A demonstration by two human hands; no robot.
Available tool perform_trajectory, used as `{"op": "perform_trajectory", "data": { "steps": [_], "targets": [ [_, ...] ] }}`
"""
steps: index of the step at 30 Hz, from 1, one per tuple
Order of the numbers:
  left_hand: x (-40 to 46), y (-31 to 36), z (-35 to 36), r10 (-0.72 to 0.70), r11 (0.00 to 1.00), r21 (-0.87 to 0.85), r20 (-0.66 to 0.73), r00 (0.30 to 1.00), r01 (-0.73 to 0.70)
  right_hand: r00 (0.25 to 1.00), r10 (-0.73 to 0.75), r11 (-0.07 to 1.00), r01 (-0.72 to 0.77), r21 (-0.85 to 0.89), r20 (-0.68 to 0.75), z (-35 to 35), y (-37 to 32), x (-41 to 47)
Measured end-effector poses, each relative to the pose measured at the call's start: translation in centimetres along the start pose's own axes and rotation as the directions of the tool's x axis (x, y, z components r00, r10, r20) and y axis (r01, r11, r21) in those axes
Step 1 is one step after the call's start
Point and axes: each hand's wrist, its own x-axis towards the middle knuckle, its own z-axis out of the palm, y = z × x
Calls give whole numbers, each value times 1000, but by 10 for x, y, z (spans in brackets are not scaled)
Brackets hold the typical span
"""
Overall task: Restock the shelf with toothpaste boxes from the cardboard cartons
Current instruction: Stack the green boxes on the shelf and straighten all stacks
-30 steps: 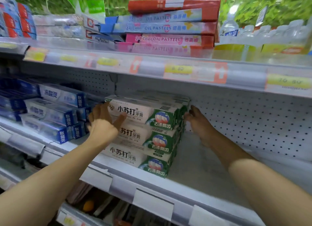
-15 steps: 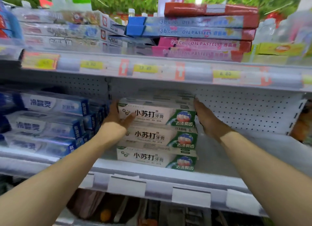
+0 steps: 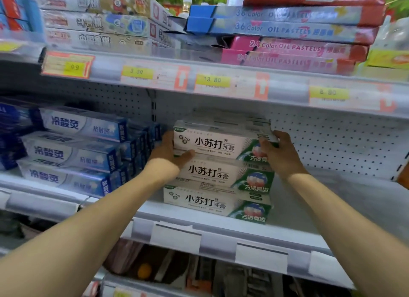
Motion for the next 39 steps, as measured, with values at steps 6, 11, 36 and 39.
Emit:
{"op": "perform_trajectory", "data": {
  "steps": [6,11,36,39],
  "targets": [
    [1,-3,3,-14,1000,-2,45,999,14,999,-33,999,33,20,-10,2,1,0],
    [8,-3,-2,-46,986,-161,-69,997,34,988,-36,992,18,-123,-149,7,6,2],
    [43,-3,-23,-256,845,-454,119,959,282,963,84,983,-123,-138,-257,18,-10,-16],
    [40,-3,-21,-255,850,-458,77,964,261,966,80,988,-109,-107,-245,17,-6,-13]
  ]
}}
